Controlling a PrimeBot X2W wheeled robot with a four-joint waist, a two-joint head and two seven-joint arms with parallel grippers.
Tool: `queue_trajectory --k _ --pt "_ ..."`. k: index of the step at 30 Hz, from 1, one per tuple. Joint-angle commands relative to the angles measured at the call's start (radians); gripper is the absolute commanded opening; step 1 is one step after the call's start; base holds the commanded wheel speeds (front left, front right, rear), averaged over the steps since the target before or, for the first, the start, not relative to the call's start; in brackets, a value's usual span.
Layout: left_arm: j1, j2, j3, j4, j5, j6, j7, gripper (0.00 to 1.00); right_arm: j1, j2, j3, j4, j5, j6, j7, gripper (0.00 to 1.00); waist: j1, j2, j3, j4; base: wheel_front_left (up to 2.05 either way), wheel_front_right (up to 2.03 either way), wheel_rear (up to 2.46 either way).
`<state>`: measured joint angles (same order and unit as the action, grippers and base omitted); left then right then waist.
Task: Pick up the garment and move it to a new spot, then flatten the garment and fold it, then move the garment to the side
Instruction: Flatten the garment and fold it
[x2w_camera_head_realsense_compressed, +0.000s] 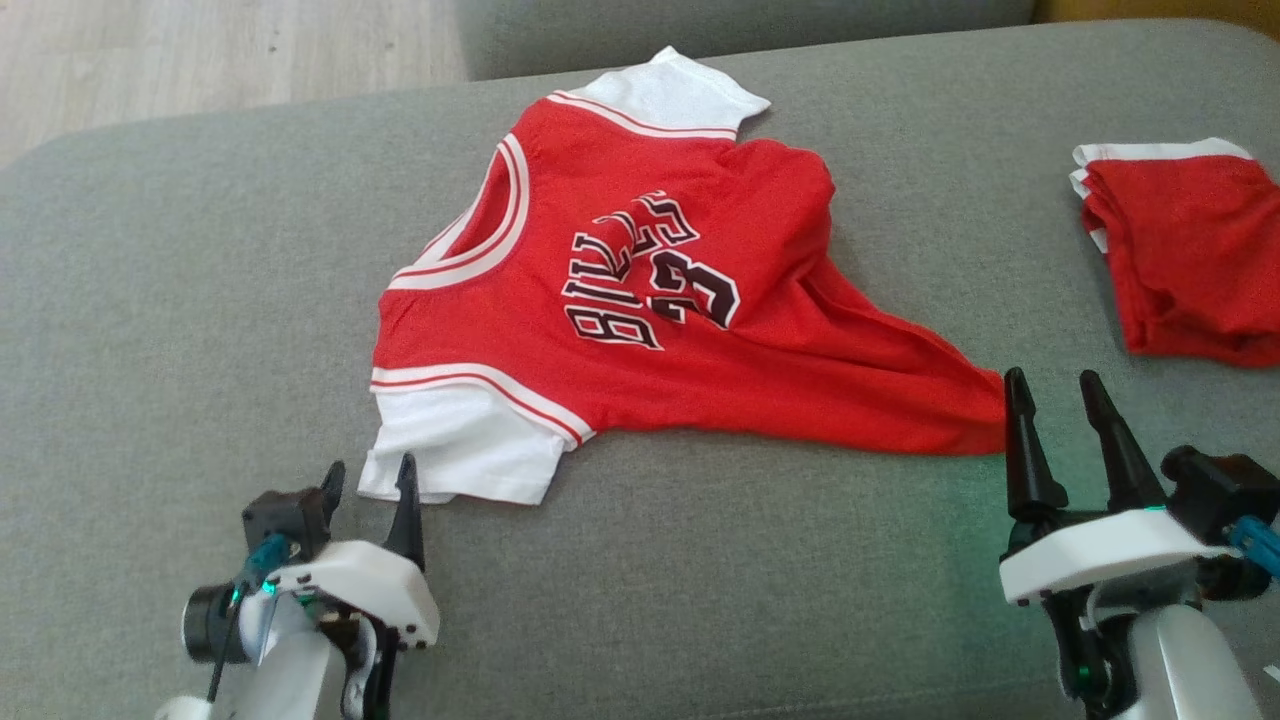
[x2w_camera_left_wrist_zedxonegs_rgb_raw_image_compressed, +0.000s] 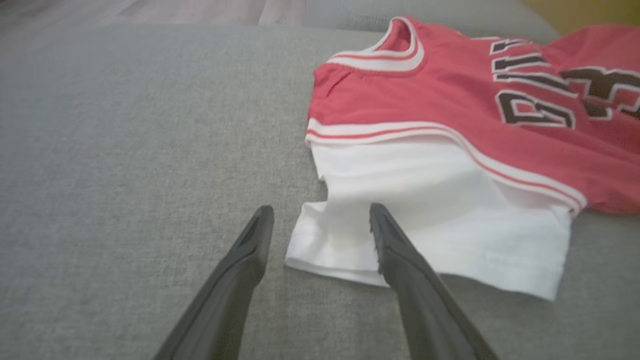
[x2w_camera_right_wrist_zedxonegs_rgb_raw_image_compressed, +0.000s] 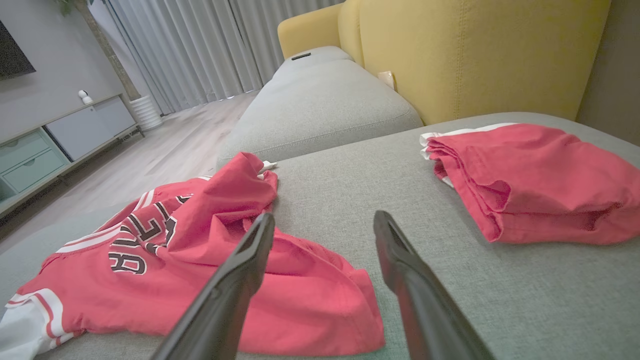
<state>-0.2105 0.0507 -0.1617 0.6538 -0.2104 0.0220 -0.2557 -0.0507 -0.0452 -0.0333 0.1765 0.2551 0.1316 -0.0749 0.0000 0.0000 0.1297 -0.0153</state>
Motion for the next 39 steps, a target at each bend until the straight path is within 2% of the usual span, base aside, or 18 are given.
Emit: queue_trajectory --k 1,10,11,12,13,19,30,35,39 --pt "-0.048 0.028 0.026 0.016 0.015 0.012 -0.005 1.0 -0.038 -0.005 0.026 -0.036 0.001 -0.001 -0.003 1.0 0.0 0.0 0.005 -0.007 0.0 0.0 0.0" --pt "-0.101 0.042 0.003 0.171 0.028 0.011 0.008 1.0 -0.042 -0.005 0.015 -0.033 -0.007 -0.001 -0.004 1.0 0.0 0.0 0.01 -0.021 0.0 0.0 0.0" --pt "-0.105 0.042 0.002 0.185 0.024 0.006 0.009 0.94 -0.042 -0.005 0.015 -0.033 -0.007 -0.001 -0.004 1.0 0.0 0.0 0.01 -0.022 0.0 0.0 0.0" --pt "-0.109 0.041 0.0 0.197 0.021 0.001 0.009 0.49 -0.042 -0.005 0.014 -0.032 -0.007 -0.001 -0.004 1.0 0.0 0.0 0.009 -0.022 0.0 0.0 0.0" --pt "-0.112 0.04 -0.002 0.205 0.018 -0.004 0.008 0.0 -0.041 -0.005 0.013 -0.03 -0.008 -0.001 -0.004 1.0 0.0 0.0 0.008 -0.022 0.0 0.0 0.0" --pt "-0.119 0.031 0.005 0.172 0.001 -0.014 -0.004 0.0 -0.032 -0.005 0.005 -0.008 -0.016 -0.001 0.009 1.0 0.0 0.0 -0.01 -0.011 0.0 0.0 0.0" --pt "-0.017 0.019 0.062 -0.253 0.035 -0.025 -0.006 0.0 -0.029 -0.005 -0.018 0.058 -0.004 -0.001 0.031 1.0 0.0 0.0 -0.029 0.024 0.0 0.0 0.0" --pt "0.018 0.01 0.069 -0.348 0.046 -0.034 -0.006 0.0 -0.043 -0.005 -0.011 0.12 0.026 -0.001 0.04 1.0 0.0 0.0 -0.029 0.035 0.0 0.0 0.0" --pt "0.027 0.005 0.071 -0.373 0.052 -0.039 -0.006 0.0 -0.065 -0.005 -0.035 0.187 0.031 -0.001 0.058 1.0 0.0 0.0 -0.023 0.043 0.0 0.0 0.0"
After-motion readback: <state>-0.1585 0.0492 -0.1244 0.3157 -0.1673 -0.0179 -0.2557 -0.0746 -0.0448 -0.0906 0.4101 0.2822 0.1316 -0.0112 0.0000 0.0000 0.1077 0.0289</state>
